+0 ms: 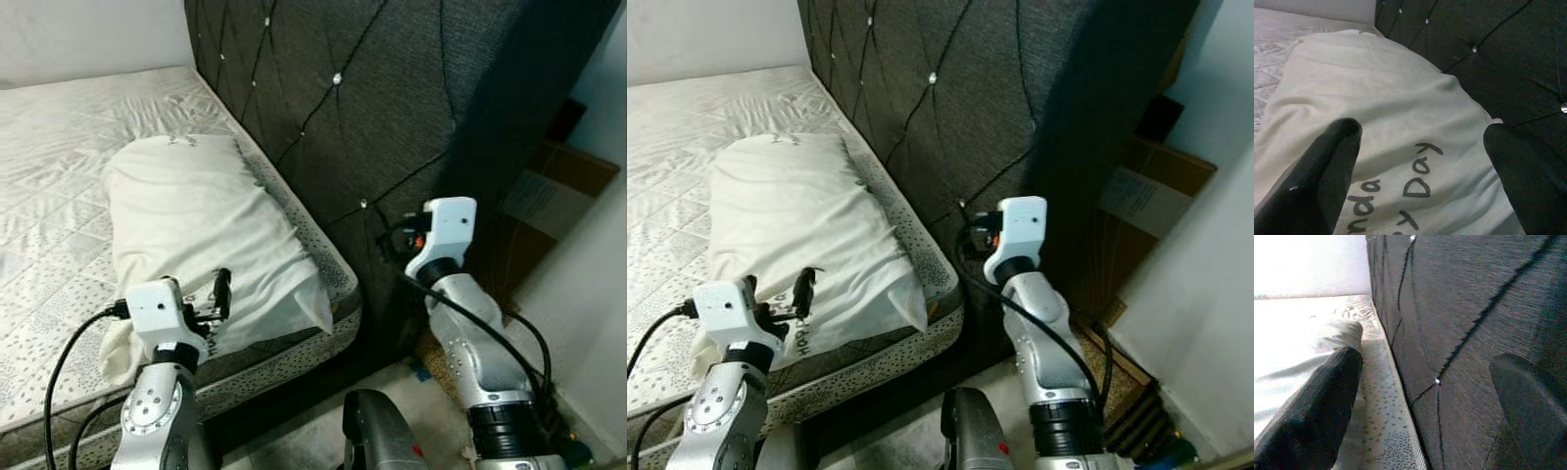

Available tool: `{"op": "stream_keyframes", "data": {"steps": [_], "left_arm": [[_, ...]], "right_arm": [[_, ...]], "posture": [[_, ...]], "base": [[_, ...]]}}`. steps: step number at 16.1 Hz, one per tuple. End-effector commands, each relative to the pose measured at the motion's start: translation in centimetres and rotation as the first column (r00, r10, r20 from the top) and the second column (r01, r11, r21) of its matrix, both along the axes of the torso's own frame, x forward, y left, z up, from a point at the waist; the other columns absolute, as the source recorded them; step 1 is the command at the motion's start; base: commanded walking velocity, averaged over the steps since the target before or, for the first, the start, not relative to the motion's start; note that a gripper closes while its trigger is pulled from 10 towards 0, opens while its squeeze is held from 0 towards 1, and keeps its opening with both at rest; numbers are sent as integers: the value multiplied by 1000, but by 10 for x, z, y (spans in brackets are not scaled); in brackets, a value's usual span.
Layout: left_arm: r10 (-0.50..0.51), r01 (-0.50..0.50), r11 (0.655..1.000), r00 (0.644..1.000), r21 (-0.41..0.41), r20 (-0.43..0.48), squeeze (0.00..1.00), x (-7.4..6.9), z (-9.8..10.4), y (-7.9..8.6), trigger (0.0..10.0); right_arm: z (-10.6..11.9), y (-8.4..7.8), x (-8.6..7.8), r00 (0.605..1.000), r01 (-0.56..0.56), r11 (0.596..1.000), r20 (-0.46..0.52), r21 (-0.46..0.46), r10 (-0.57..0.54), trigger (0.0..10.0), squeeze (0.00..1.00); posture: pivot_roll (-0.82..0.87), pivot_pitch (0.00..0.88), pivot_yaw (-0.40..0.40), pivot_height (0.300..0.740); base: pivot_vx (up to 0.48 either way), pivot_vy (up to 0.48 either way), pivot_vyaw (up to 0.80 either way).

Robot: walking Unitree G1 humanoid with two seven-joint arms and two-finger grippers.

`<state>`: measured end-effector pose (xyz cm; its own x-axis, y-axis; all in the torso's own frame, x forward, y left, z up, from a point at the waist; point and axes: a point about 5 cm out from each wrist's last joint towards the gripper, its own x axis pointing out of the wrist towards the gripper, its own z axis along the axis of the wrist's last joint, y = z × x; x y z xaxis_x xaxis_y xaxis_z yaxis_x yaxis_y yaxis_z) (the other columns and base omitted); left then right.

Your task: Clean up the room

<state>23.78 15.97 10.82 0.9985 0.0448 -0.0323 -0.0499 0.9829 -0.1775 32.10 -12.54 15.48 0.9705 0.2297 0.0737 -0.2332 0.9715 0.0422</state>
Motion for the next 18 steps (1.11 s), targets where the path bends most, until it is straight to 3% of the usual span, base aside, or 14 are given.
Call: {"op": "stream_keyframes", "data": {"steps": [1, 10, 18], "left_arm": [[-3, 3, 1000, 1000, 3, -16, 0, 1, -2, -1, 10000], [-13, 13, 1000, 1000, 12, -28, 0, 0, -6, -2, 10000], [-7, 6, 1000, 1000, 9, 12, 0, 8, 4, 2, 10000]], "right_arm": [[2, 0, -1, 1000, -10, 999, 21, -42, 11, 10000, 0], [-2, 3, -5, 999, -35, 997, 24, -74, 37, 10000, 0], [15, 5, 8, 997, -15, 1000, 70, -18, 17, 10000, 0]], "posture": [[-52, 0, -46, 569], [-49, 0, -50, 569], [-46, 0, -48, 573]], "base": [[0, 0, 800], [0, 0, 800], [0, 0, 0]]}}
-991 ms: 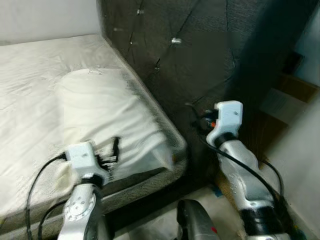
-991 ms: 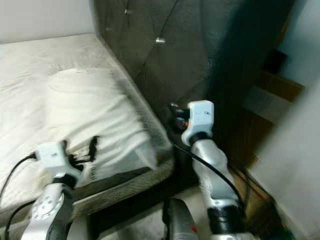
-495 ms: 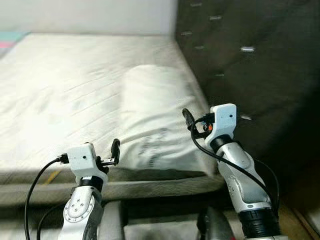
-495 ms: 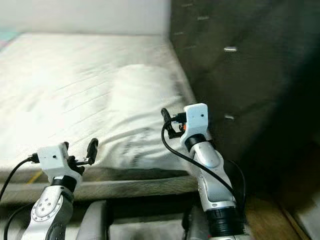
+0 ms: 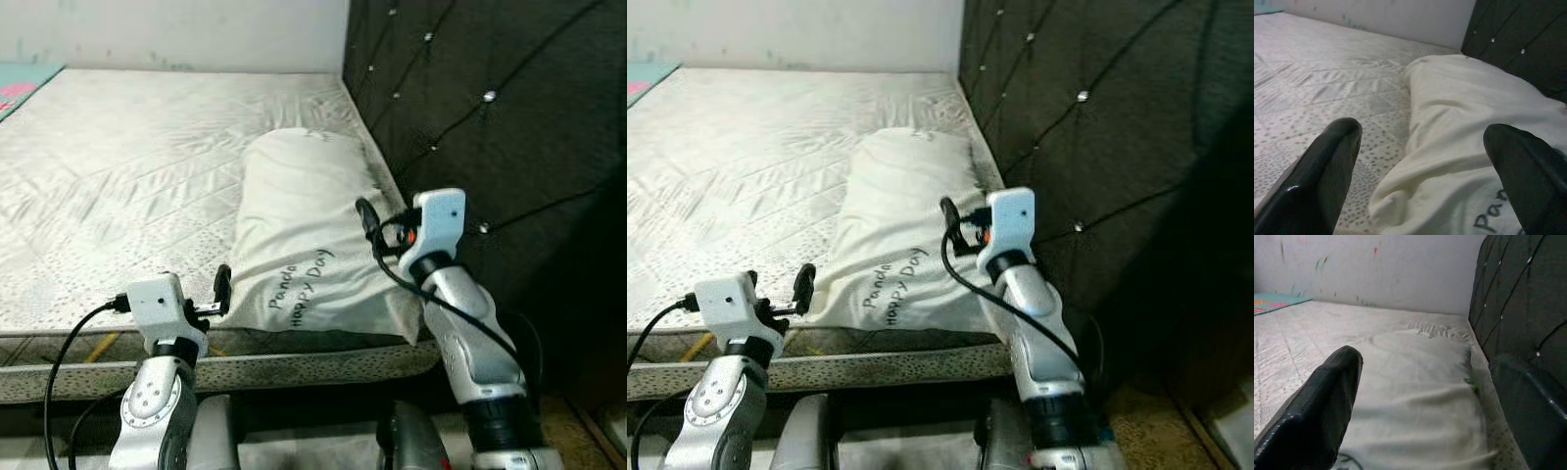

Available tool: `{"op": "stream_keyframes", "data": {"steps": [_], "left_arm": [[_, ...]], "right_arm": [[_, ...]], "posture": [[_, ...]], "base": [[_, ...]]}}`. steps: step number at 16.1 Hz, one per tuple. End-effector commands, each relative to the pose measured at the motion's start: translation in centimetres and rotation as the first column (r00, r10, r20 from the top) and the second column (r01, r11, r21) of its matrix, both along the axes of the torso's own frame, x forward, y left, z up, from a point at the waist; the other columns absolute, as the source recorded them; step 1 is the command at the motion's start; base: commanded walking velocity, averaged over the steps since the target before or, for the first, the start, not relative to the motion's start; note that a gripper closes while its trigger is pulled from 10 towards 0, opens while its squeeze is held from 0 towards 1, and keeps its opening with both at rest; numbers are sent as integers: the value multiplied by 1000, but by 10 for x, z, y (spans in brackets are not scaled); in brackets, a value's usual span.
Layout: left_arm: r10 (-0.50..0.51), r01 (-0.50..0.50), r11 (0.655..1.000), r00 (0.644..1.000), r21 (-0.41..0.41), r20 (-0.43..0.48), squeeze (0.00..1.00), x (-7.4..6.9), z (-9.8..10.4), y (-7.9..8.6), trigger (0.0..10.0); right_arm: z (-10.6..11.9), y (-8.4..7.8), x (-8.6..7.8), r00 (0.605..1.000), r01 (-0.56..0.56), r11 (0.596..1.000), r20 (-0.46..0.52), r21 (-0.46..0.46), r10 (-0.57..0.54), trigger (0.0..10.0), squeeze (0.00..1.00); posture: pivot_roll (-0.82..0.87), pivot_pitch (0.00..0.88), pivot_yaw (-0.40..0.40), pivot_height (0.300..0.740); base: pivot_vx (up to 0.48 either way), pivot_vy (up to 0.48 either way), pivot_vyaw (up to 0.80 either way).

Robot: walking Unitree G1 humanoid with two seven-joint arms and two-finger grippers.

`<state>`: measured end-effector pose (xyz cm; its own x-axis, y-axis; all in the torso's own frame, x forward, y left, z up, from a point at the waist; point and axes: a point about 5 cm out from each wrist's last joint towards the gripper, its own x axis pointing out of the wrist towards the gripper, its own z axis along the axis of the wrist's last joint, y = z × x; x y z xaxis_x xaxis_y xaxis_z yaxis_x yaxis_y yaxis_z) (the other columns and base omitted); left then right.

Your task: Clean up the room

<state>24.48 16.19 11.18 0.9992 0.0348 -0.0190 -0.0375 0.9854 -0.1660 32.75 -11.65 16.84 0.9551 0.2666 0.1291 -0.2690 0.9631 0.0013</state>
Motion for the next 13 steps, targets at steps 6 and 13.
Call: {"op": "stream_keyframes", "data": {"steps": [6, 13], "left_arm": [[14, -15, 1000, 999, 16, 32, 0, 10, 6, 4, 10000], [32, -33, 999, 999, 22, 37, 0, 17, 3, 8, 10000]], "right_arm": [[16, 1, 14, 999, -4, 1000, 47, 19, 3, 10000, 0], [17, -1, 18, 998, -25, 1000, 65, -2, 26, 10000, 0]], "posture": [[-43, 0, -41, 632], [-30, 0, -38, 717]], "base": [[0, 0, 0], [0, 0, 0]]}}
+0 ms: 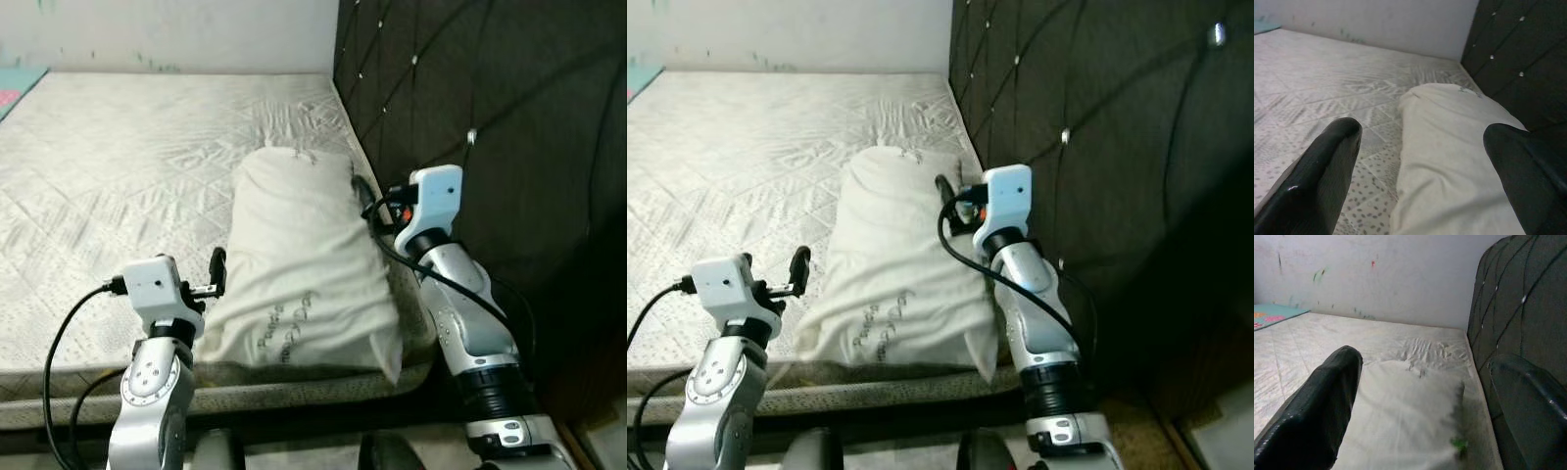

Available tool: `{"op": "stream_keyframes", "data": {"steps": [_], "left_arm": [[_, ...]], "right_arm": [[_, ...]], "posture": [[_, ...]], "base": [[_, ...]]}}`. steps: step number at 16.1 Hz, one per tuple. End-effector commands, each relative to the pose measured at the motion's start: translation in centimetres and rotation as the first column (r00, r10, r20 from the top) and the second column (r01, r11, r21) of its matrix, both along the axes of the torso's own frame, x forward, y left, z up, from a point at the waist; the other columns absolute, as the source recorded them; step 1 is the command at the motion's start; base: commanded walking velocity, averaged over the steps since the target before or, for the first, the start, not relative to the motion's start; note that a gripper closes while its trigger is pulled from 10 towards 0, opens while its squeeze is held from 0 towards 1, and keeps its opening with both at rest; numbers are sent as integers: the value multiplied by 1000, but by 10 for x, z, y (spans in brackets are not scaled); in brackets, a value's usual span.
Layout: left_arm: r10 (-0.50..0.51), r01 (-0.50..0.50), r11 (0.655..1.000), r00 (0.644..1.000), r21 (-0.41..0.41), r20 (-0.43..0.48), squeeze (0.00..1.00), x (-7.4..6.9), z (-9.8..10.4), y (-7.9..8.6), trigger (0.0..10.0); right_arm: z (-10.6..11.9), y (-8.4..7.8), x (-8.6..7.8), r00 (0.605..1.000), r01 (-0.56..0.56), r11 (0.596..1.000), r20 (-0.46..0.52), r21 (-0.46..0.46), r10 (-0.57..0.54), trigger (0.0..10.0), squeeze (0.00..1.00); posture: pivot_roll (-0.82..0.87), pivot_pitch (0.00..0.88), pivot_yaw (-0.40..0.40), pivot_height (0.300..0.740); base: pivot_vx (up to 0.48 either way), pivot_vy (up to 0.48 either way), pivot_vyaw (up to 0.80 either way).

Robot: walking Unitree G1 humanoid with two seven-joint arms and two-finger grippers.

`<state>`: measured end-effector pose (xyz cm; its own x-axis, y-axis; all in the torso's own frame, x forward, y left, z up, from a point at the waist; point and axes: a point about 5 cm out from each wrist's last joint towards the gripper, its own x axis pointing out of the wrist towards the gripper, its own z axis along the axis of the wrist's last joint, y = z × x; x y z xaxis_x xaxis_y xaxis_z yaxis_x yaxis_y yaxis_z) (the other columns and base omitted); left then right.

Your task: Clean up the room

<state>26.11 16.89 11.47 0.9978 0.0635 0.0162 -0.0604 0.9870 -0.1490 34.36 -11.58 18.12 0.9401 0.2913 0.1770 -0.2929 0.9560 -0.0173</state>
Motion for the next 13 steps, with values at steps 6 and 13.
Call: {"op": "stream_keyframes", "data": {"steps": [6, 13], "left_arm": [[28, -27, 999, 999, 35, -27, 0, 7, -8, 5, 10000], [-138, 143, 982, 989, 121, -48, 0, -8, -17, -1, 10000]], "right_arm": [[-7, 3, -8, 996, -84, 995, -9, -53, 84, 10000, 0], [-45, -9, -18, 996, 6, 977, -90, -214, -26, 10000, 0]], "posture": [[-17, 0, -41, 740], [-18, 0, -37, 740]], "base": [[0, 0, 0], [0, 0, 0]]}}
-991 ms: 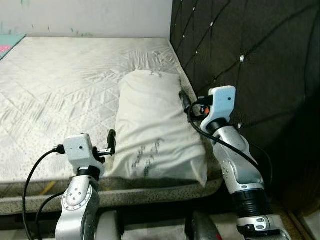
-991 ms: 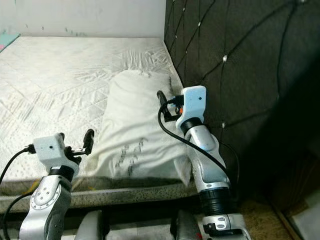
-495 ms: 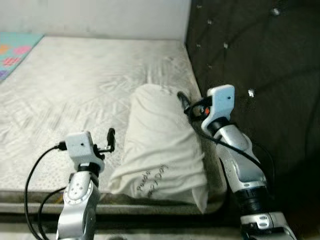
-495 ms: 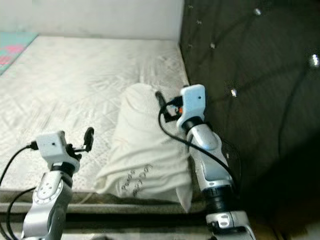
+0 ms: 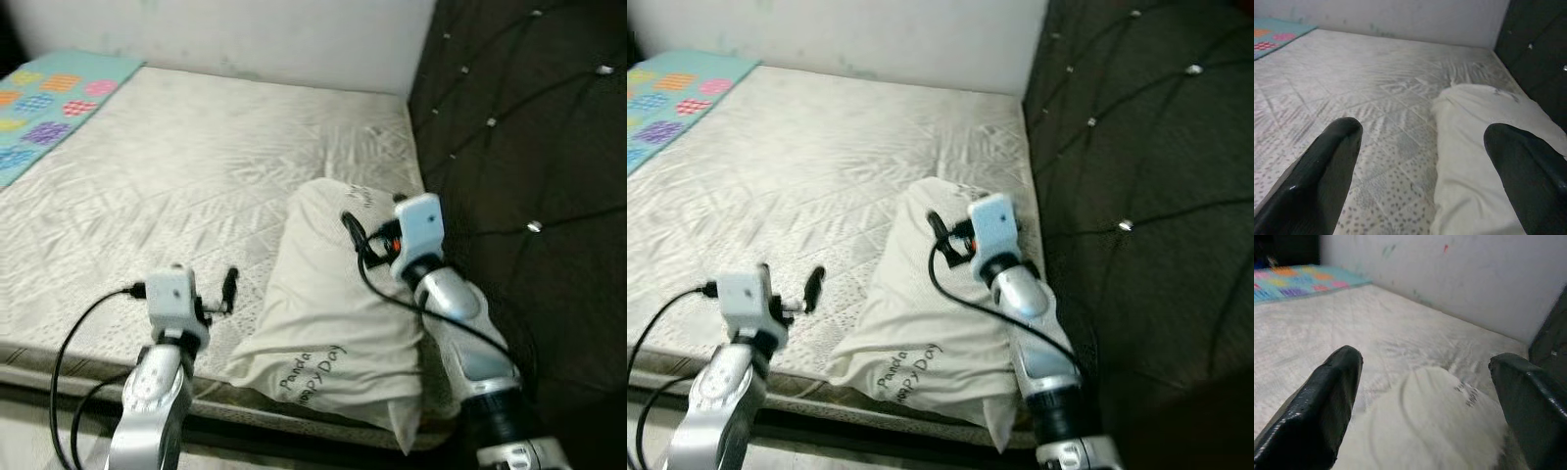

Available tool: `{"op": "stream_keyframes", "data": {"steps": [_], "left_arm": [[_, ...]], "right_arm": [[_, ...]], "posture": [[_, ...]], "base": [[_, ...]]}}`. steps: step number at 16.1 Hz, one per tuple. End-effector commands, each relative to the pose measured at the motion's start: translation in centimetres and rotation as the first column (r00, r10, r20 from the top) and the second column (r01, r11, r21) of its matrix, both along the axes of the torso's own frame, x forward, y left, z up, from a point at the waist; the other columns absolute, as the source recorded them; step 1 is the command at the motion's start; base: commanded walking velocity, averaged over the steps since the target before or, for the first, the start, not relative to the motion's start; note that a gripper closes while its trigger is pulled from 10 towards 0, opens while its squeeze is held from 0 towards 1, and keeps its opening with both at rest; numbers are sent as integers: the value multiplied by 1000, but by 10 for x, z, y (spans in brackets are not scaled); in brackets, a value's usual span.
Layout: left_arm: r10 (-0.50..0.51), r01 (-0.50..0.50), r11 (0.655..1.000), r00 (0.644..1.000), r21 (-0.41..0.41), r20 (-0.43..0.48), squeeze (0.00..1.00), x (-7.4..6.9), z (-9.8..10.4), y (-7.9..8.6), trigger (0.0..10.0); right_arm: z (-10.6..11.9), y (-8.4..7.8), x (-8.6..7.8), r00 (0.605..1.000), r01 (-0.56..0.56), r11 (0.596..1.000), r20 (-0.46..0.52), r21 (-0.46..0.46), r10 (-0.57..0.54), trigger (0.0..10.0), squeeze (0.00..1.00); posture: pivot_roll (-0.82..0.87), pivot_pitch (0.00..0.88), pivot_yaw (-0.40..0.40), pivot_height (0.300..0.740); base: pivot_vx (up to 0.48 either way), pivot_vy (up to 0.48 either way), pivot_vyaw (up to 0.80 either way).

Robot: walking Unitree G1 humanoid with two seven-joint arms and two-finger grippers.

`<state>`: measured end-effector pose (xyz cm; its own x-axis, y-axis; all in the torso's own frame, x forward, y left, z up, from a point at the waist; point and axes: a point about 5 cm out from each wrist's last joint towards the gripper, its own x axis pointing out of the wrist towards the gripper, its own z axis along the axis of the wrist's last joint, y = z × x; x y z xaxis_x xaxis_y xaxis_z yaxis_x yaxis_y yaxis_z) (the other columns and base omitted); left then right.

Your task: Clean up the room

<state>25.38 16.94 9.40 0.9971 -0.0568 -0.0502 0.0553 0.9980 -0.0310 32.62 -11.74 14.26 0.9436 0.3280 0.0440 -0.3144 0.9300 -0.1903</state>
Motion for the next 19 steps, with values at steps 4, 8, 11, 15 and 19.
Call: {"op": "stream_keyframes", "data": {"steps": [4, 8, 11, 15, 19], "left_arm": [[126, -126, 992, 992, -9, 11, 0, -5, 1, 16, 10000], [77, -78, 997, 997, -11, -5, 0, -11, -5, 7, 10000], [160, -162, 984, 987, -79, -33, 0, -8, -9, 9, 10000], [160, -164, 980, 986, -109, -51, 0, -8, -10, 7, 10000], [150, -156, 981, 987, -116, -58, 0, -7, -9, 7, 10000]], "right_arm": [[-52, -37, -20, 962, 208, 963, -141, -172, -234, 10000, 0], [-52, -38, -29, 963, 213, 972, -149, -95, -225, 10000, 0], [-43, -39, -21, 961, 236, 971, -138, -40, -239, 10000, 0], [-39, -31, -21, 965, 229, 973, -140, 24, -223, 10000, 0], [-36, -33, -23, 967, 221, 974, -143, 42, -213, 10000, 0]], "posture": [[-53, 0, -24, 740], [-59, 0, -38, 740], [-52, 0, -34, 740], [-63, 0, -16, 740], [-72, 0, -20, 740]], "base": [[0, 0, 0], [0, 0, 0], [0, 0, 0], [0, 0, -111], [0, 139, 0]]}}
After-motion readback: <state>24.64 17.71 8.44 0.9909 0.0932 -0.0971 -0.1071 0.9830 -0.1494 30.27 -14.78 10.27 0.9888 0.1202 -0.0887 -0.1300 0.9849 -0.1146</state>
